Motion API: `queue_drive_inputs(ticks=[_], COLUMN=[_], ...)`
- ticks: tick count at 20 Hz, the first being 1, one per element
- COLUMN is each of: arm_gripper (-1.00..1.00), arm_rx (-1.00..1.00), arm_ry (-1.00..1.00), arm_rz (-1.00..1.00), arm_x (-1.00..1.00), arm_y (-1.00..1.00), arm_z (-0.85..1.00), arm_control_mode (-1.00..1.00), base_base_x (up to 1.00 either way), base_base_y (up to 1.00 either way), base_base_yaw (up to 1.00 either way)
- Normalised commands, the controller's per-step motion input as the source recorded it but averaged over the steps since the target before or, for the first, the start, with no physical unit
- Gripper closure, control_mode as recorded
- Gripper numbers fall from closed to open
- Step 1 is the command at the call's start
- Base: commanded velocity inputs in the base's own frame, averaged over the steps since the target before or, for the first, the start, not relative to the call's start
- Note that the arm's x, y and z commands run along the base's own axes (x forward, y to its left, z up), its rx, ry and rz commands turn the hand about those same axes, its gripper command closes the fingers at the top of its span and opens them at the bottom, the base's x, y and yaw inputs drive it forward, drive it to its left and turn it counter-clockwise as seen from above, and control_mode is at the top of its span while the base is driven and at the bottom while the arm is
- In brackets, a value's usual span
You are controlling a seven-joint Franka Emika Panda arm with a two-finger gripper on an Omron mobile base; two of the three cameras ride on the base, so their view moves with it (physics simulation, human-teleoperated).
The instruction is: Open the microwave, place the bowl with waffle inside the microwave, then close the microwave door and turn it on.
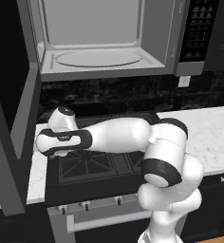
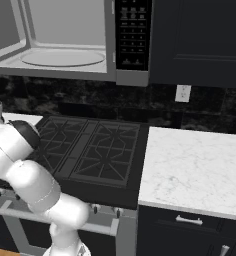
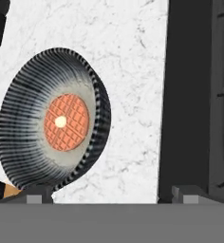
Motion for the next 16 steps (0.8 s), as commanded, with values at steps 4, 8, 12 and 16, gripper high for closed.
queue_drive_inputs(ticks=[4,8,12,16], arm_gripper=[-1.00,-1.00,-1.00,-1.00], arm_rx=[-0.13,-0.12,-0.13,-0.07], arm_ry=[0.04,0.05,0.03,0.00], arm_rz=[0.00,0.00,0.00,0.00], arm_x=[0.40,0.30,0.31,0.34], arm_y=[0.45,0.35,0.39,0.38], arm_z=[-0.10,-0.22,-0.13,0.00], arm_control_mode=[-1.00,-1.00,-1.00,-1.00], base_base_x=[0.00,0.00,0.00,0.00], base_base_y=[0.00,0.00,0.00,0.00], base_base_yaw=[0.00,0.00,0.00,0.00])
